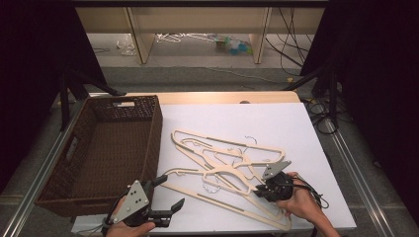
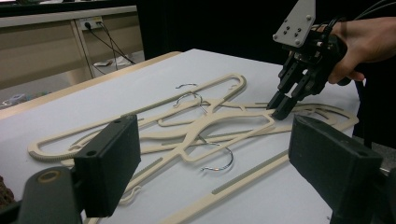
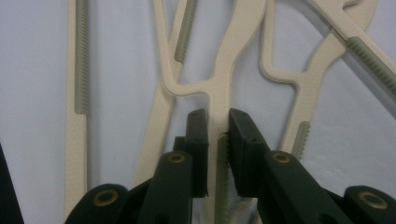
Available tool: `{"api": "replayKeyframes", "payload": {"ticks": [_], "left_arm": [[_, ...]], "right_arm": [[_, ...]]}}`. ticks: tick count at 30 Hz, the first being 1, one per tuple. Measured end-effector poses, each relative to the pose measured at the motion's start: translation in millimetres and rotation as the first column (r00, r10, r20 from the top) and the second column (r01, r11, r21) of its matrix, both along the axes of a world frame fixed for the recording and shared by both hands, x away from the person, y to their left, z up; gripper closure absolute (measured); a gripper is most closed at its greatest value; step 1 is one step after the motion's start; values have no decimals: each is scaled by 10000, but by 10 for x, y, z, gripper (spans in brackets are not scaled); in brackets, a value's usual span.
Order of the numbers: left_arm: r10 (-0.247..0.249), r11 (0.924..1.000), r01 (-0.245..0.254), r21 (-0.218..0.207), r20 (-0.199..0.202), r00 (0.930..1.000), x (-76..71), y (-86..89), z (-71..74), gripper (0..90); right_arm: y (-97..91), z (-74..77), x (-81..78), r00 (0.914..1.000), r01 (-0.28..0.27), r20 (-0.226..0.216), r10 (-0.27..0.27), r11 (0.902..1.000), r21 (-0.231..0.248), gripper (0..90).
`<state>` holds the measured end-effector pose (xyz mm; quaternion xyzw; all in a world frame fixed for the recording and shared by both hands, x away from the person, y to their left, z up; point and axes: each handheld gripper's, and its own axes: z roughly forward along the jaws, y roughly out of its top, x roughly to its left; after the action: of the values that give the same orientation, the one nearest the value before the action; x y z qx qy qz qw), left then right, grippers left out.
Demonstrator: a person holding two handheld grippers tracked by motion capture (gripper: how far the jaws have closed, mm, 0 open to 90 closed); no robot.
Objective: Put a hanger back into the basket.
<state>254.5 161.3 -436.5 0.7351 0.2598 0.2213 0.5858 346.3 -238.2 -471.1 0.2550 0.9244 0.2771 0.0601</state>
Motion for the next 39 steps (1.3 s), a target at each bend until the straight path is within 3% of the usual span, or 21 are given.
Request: {"api": "replayKeyframes", "payload": {"ticks": [3,4,8,17,20,24,27,28,30,31,32,34,35,38,39], "left_arm": [[-87,10000,87,-18,88,9999,10,-10,-6,167],[-66,9998,64,207,90,9999,11,-5,2,167],[-3,9999,3,142,-27,10000,29,-53,-5,169],[-281,9946,307,992,-279,9992,197,-453,-8,180],[-443,9833,567,1729,-747,9962,335,-681,-25,180],[-720,9721,950,2145,-1125,9910,506,-923,-57,172],[-525,9707,818,2259,-1325,9898,668,-1047,-87,173],[-495,9723,806,2194,-1440,9883,714,-1069,-96,180],[-397,9721,769,2216,-1680,9850,830,-1120,-122,186],[-401,9712,792,2248,-1732,9841,894,-1150,-150,189],[-370,9644,796,2523,-1694,9849,926,-1152,-157,199],[-257,9661,688,2490,-1725,9847,986,-1198,-201,229],[-280,9588,775,2734,-1805,9832,1010,-1203,-209,233],[-445,9544,997,2815,-1960,9796,1043,-1235,-238,250],[-535,9513,1089,2882,-1937,9796,1064,-1251,-251,250]], "right_arm": [[0,17,-11,9998,61,187,-58,9999,-120,795],[-4,34,-13,9996,5,271,-1,9999,-141,795],[-11,116,-47,9984,-16,563,29,9997,-237,796],[-79,289,-150,9930,-200,1150,272,9978,-637,797],[-99,349,-185,9913,-286,1262,381,9967,-761,797],[-97,417,-255,9895,-252,1399,360,9966,-788,797],[-103,461,-283,9876,-337,1503,458,9961,-821,798],[-109,475,-286,9830,-477,1729,624,9950,-880,798],[-113,506,-314,9859,-465,1558,605,9947,-922,798],[-124,530,-306,9828,-632,1660,814,9917,-1118,798],[-129,545,-309,9812,-669,1724,868,9908,-1179,798],[-125,548,-326,9804,-612,1807,791,9928,-1028,798],[-126,562,-323,9794,-724,1796,920,9910,-1125,798],[-125,584,-335,9805,-734,1724,947,9893,-1262,798],[-119,580,-344,9798,-701,1791,891,9915,-1098,798]]}}
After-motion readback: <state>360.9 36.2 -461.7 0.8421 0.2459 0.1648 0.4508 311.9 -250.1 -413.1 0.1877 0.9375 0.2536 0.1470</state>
